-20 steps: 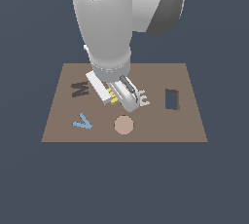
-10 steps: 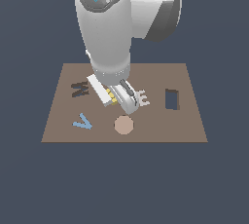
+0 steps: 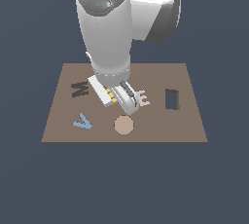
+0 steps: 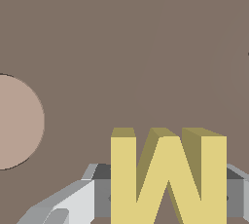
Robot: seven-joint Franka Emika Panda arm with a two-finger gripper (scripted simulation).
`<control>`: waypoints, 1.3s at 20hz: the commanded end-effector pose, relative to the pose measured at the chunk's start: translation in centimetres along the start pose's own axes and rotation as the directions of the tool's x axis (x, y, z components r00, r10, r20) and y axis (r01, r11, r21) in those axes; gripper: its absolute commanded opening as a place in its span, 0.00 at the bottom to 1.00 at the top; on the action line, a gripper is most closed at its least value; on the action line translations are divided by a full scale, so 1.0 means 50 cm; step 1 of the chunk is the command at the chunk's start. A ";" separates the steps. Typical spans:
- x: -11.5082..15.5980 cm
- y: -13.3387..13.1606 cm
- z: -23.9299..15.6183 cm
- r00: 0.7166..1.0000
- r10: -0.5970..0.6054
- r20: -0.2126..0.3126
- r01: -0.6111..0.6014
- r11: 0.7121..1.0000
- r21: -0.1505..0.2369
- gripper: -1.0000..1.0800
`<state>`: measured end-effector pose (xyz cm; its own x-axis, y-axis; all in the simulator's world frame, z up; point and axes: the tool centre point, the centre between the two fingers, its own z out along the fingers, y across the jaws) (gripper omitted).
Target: Insert a designated object into the corresponding slot on a board.
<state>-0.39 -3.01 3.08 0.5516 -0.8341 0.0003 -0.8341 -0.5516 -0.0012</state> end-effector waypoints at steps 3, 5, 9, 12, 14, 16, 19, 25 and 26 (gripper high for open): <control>0.000 0.000 0.000 1.000 0.000 0.000 0.000 1.000 0.000 0.00; 0.000 0.000 -0.004 1.000 0.000 0.000 0.000 1.000 0.000 0.00; 0.000 0.001 -0.005 1.000 0.000 0.001 0.000 1.000 -0.002 0.00; -0.001 0.002 -0.005 1.000 -0.012 0.001 0.012 1.000 -0.002 0.00; -0.002 0.004 -0.005 1.000 -0.027 0.001 0.027 1.000 -0.002 0.00; -0.004 0.006 -0.005 0.999 -0.048 0.001 0.048 0.999 -0.001 0.00; -0.007 0.011 -0.005 0.996 -0.090 0.001 0.090 0.996 -0.001 0.00; -0.015 0.025 -0.006 0.977 -0.214 0.001 0.214 0.977 -0.001 0.00; -0.017 0.028 -0.007 0.971 -0.239 0.001 0.239 0.971 -0.001 0.00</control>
<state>-1.79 -3.05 3.37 0.7094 -0.7048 -0.0006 -0.7048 -0.7094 0.0003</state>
